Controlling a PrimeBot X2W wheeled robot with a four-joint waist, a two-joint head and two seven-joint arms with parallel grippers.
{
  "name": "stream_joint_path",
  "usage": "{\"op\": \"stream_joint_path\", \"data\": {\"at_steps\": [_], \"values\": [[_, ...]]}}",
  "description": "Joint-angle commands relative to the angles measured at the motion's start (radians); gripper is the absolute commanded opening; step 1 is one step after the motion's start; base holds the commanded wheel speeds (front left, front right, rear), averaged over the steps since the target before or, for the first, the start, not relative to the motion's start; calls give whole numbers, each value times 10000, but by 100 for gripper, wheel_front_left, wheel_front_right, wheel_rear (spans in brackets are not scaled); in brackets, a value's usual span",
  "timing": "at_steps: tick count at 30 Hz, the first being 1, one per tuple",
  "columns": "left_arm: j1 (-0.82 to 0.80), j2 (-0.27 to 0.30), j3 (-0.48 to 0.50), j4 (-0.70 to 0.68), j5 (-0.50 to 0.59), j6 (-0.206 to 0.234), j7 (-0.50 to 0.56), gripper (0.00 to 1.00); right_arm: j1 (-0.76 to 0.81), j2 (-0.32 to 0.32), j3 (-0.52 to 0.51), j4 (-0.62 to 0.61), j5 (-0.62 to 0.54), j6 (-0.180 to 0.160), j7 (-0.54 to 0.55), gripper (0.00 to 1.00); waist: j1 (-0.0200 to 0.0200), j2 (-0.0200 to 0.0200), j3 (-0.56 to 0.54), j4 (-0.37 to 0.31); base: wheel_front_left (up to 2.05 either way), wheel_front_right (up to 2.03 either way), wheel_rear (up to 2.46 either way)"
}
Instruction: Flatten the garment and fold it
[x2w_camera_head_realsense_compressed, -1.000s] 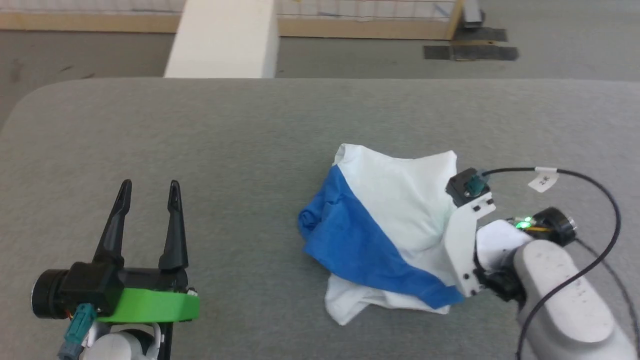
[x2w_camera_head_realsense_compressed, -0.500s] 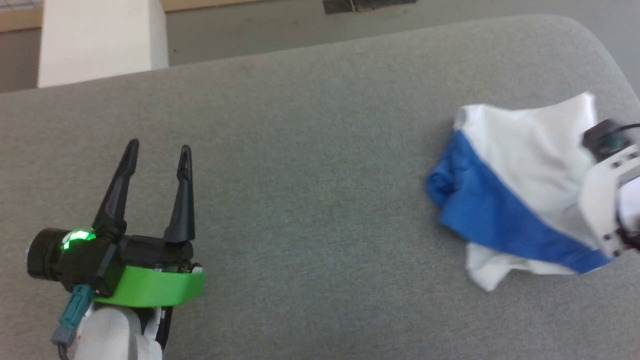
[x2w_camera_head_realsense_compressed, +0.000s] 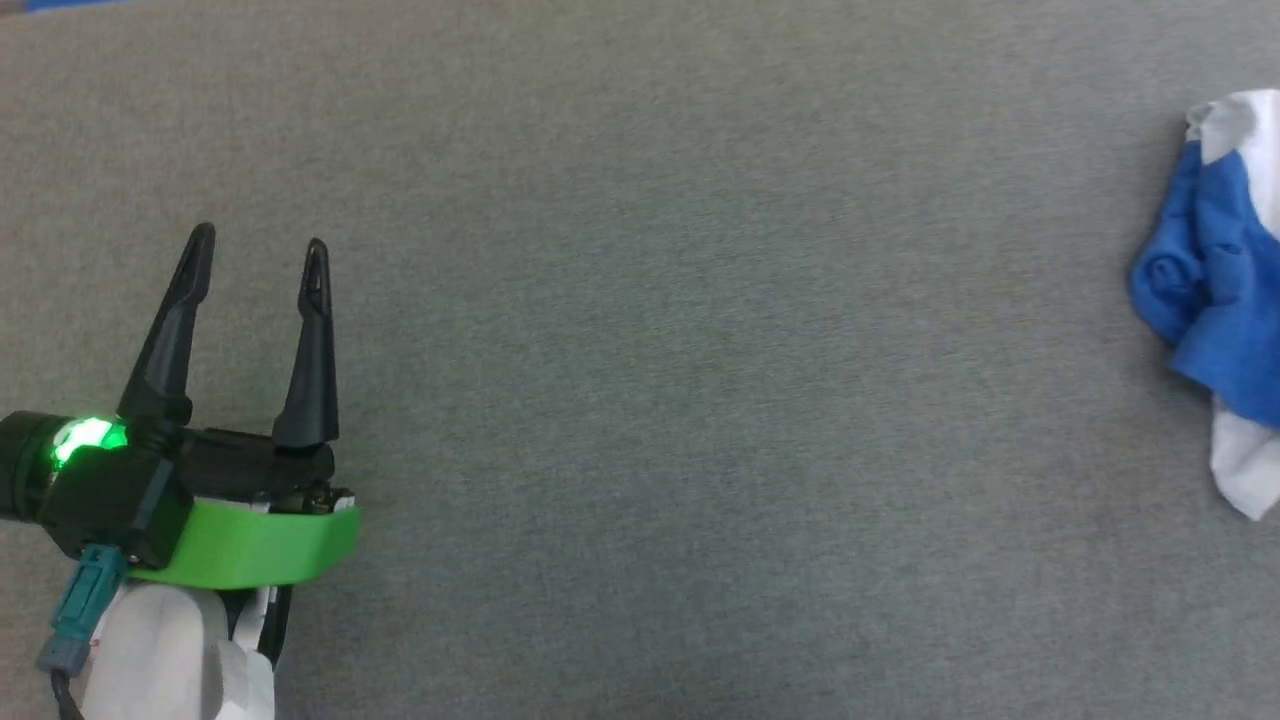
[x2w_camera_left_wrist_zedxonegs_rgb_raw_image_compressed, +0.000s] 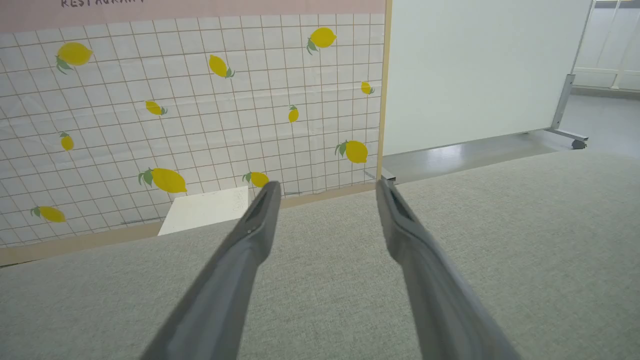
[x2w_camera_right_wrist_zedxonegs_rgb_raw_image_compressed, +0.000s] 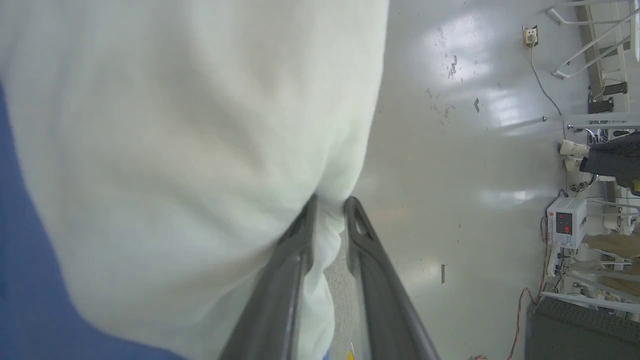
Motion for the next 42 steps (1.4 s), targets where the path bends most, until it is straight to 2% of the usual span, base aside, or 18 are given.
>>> {"op": "stream_joint_path", "data": {"at_steps": [1, 4, 7, 13, 20, 21, 24, 27, 31, 36, 42], "values": [[-158, 65, 33, -25, -85, -38, -42, 100, -104, 237, -293, -123, -416, -19, -422, 100, -2, -1, 308, 351, 0, 0, 0], [-161, 33, 66, 78, -101, -38, -42, 100, -209, 579, -788, -230, -918, -19, -1186, 100, -2, -1, 132, 368, 0, 0, 0], [-157, -129, 61, 163, -88, -38, -42, 100, -466, 860, -1269, -569, -1170, -19, -2403, 100, -2, -1, -218, 437, 0, 0, 0], [16, -629, 449, 485, -254, 11, -42, 100, -1003, 1647, -848, -1988, -655, -19, -4822, 100, -2, -1, -1389, 583, 0, 0, 0], [302, -1094, 993, 966, -343, 294, -42, 100, -581, 3311, 64, -3724, 509, -19, -6169, 100, -2, -1, -2945, 1083, 0, 0, 0], [448, -1227, 1265, 1280, -346, 610, -42, 100, -69, 4247, 329, -4039, 607, -19, -6543, 100, -2, -1, -3466, 1285, 0, 0, 0], [562, -1326, 1387, 1572, -359, 867, -42, 100, 481, 5144, 441, -4064, 521, -19, -6868, 100, -2, -1, -3841, 1487, 0, 0, 0], [690, -1387, 1305, 1832, -347, 907, -42, 100, 1130, 5664, 432, -3870, 592, -19, -7405, 100, -2, -1, -4209, 1685, 0, 0, 0], [942, -1448, 1054, 2303, -287, 1023, -42, 100, 1980, 5795, 420, -3163, 1137, -19, -8122, 100, -2, -1, -4558, 1880, 0, 0, 0], [1106, -1486, 712, 2923, -248, 1051, -42, 100, 2970, 5802, 892, -2000, 1906, -19, -9020, 100, -2, -1, -4895, 2037, 0, 0, 0], [1211, -1515, 262, 3708, -231, 1047, -42, 100, 3840, 5803, 1419, -1099, 2178, -19, -9487, 100, -2, -1, -5141, 2094, 0, 0, 0]]}}
